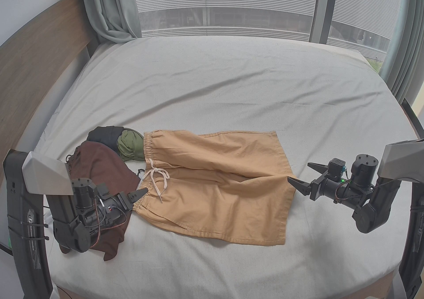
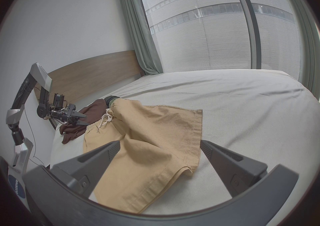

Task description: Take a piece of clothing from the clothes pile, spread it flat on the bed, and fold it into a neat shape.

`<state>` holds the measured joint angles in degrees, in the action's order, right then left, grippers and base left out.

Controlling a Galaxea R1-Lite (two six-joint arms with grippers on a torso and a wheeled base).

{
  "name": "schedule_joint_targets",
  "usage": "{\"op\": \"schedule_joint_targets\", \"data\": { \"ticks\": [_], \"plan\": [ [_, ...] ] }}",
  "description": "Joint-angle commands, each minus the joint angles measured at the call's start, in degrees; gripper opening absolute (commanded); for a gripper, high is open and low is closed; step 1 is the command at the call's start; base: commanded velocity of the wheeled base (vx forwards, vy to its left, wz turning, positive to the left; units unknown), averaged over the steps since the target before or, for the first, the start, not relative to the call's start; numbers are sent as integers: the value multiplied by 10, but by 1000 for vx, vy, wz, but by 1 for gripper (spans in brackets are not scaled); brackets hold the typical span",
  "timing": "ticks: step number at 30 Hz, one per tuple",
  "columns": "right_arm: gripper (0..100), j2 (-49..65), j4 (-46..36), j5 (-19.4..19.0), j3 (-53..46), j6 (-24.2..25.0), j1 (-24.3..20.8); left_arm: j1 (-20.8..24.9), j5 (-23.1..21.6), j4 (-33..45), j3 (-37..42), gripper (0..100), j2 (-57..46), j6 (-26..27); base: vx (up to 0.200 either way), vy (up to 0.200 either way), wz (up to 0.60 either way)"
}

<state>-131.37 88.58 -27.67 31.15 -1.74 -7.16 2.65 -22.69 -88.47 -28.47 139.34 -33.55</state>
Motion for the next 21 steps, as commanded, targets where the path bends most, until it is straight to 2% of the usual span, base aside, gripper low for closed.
{"op": "schedule_joint_targets", "data": {
  "ticks": [1, 21],
  "plan": [
    [100, 1, 0, 3, -2, 0, -4, -3, 0, 0, 2, 100, 10, 0, 0, 0, 0],
    [100, -2, 0, 5, -2, 2, -7, 1, 0, 0, -12, 100, 37, -2, 0, 0, 0]
  ]
}}
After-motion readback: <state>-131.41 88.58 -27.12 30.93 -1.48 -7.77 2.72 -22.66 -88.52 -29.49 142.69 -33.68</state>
